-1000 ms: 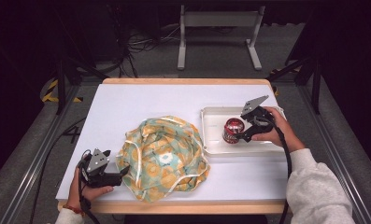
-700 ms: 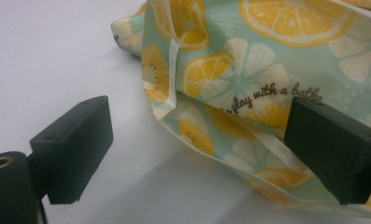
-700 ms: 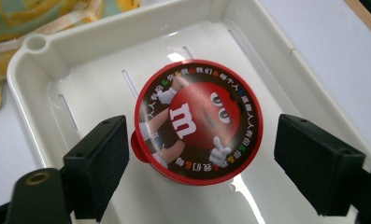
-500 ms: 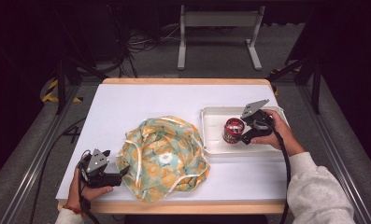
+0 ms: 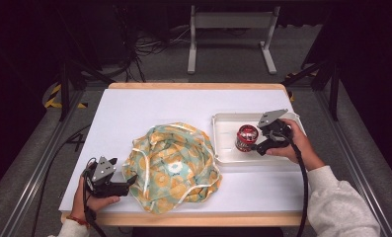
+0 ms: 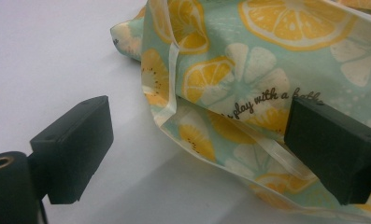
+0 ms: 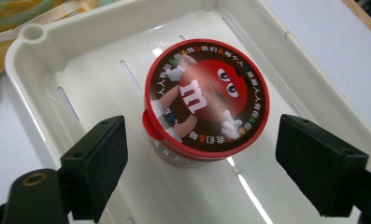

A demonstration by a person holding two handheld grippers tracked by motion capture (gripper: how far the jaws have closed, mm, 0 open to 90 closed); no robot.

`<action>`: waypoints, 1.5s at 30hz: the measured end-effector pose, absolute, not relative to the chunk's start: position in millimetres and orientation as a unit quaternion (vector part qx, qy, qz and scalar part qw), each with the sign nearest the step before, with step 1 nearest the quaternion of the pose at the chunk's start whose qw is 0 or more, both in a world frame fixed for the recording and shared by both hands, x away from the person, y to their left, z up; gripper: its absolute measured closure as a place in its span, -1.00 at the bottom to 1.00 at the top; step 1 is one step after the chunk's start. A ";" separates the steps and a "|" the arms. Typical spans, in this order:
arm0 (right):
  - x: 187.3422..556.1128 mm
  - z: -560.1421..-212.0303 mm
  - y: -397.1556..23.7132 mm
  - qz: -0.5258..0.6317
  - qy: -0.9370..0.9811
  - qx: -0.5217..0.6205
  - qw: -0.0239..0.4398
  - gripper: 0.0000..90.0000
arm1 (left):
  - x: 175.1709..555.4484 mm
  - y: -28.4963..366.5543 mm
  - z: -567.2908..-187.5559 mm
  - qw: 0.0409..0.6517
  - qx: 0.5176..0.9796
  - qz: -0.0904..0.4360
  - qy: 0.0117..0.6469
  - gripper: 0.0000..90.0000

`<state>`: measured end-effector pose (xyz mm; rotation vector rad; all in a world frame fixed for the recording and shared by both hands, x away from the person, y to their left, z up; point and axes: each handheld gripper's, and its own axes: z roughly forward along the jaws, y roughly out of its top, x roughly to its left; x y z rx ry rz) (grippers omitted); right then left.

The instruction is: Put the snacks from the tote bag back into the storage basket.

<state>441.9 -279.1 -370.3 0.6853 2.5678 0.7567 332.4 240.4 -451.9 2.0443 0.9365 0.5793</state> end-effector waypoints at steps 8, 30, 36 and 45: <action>434.8 -372.7 -276.7 0.260 0.911 0.254 0.197 -0.65 | 336.2 238.9 -452.6 0.398 0.810 0.224 0.368 -0.81; 404.0 -383.3 -280.0 0.276 0.894 0.266 0.234 -0.75 | 335.8 235.4 -452.5 0.396 0.814 0.224 0.362 -0.80; 392.7 -386.2 -289.2 0.293 0.883 0.274 0.241 -0.75 | 332.5 239.6 -452.6 0.403 0.807 0.226 0.369 -0.80; 376.8 -395.7 -298.9 0.303 0.877 0.278 0.248 -0.76 | 332.3 235.0 -452.1 0.401 0.810 0.227 0.363 -0.80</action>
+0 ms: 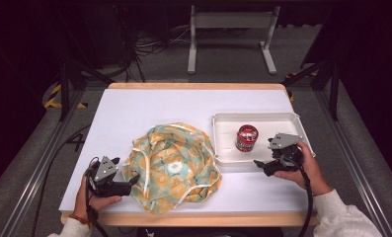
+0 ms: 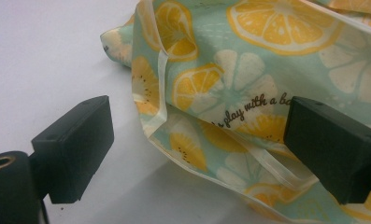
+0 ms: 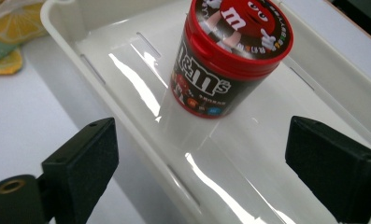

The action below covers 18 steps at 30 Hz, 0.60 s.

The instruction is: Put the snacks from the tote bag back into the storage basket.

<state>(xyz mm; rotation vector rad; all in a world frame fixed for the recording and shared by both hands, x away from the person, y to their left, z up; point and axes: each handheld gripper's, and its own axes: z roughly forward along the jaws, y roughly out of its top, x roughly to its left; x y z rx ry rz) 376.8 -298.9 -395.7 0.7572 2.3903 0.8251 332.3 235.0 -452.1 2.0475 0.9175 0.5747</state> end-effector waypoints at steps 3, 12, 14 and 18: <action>368.4 -397.4 -301.5 0.312 0.874 0.276 0.250 -0.77 | 331.9 236.1 -451.6 0.403 0.808 0.228 0.364 -0.80; 348.5 -400.3 -310.7 0.317 0.868 0.268 0.274 -0.76 | 334.1 232.5 -452.8 0.401 0.810 0.232 0.358 -0.80; 344.6 -399.9 -313.1 0.320 0.867 0.267 0.275 -0.76 | 333.9 232.7 -453.0 0.403 0.809 0.231 0.360 -0.80; 339.3 -401.8 -318.1 0.322 0.867 0.265 0.273 -0.77 | 332.9 233.3 -452.2 0.405 0.808 0.234 0.358 -0.80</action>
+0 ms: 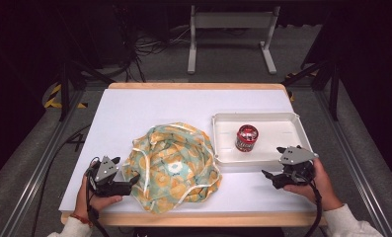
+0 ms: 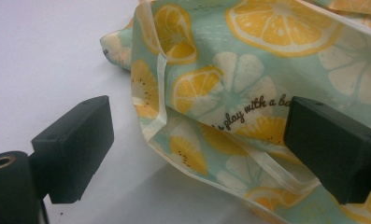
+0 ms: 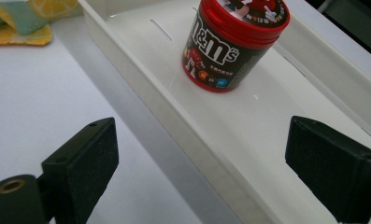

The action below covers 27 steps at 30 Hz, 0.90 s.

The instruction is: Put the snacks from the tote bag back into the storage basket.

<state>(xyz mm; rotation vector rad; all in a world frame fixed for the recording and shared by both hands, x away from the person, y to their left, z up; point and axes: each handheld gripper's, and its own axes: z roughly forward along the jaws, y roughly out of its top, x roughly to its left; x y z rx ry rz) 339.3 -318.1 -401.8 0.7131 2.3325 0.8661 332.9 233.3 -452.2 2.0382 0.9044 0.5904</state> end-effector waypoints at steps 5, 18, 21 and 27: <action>334.2 -405.7 -322.9 0.318 0.867 0.264 0.278 -0.77 | 334.2 230.9 -452.6 0.399 0.813 0.233 0.354 -0.80; 321.3 -418.1 -348.9 0.321 0.857 0.278 0.293 -0.81 | 332.9 232.8 -453.5 0.399 0.813 0.231 0.355 -0.80; 317.5 -421.3 -354.7 0.330 0.849 0.288 0.296 -0.82 | 332.5 232.6 -453.4 0.398 0.813 0.231 0.355 -0.80; 312.9 -429.0 -366.0 0.342 0.837 0.309 0.295 -0.87 | 332.0 231.7 -453.4 0.400 0.814 0.228 0.353 -0.80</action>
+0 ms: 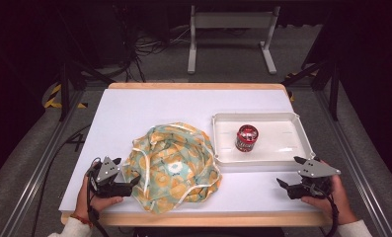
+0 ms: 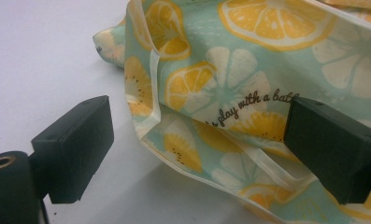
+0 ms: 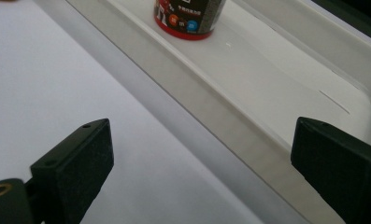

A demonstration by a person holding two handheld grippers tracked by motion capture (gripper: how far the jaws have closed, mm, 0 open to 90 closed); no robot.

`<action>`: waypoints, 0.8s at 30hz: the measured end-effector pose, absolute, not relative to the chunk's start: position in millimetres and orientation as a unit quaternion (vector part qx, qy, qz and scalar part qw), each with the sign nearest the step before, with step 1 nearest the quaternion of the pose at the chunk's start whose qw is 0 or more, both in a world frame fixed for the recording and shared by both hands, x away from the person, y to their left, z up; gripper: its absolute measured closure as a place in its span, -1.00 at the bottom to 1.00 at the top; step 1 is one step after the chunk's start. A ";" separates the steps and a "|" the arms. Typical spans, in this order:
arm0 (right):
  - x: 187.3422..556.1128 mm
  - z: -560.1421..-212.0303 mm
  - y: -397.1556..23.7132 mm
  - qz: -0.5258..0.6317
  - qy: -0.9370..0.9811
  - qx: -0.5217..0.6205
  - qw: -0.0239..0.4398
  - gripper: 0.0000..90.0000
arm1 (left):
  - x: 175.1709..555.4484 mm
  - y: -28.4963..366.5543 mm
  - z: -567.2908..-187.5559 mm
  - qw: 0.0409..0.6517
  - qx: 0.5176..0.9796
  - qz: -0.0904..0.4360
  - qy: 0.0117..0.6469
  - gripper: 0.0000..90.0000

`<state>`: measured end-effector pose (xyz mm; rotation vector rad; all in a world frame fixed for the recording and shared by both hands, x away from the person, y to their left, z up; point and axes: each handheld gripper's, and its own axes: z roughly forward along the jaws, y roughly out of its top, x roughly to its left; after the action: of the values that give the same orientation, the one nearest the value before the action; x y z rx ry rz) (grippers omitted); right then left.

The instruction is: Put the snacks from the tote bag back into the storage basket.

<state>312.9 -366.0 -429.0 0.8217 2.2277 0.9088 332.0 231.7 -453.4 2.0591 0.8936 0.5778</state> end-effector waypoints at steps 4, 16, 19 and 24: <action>309.9 -431.1 -374.0 0.359 0.824 0.327 0.291 -0.89 | 331.4 231.7 -452.8 0.402 0.815 0.228 0.350 -0.80; 300.3 -439.2 -390.1 0.370 0.804 0.350 0.307 -0.91 | 332.8 230.5 -452.8 0.407 0.813 0.223 0.352 -0.80; 299.7 -440.1 -391.6 0.373 0.802 0.352 0.307 -0.91 | 333.0 230.2 -452.8 0.408 0.814 0.221 0.349 -0.80; 300.0 -439.8 -392.4 0.375 0.801 0.354 0.305 -0.91 | 332.7 230.4 -453.2 0.408 0.813 0.220 0.352 -0.80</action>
<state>300.0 -392.4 -439.8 0.9363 2.1201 0.9929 332.7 230.4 -453.2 2.0486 0.8883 0.5556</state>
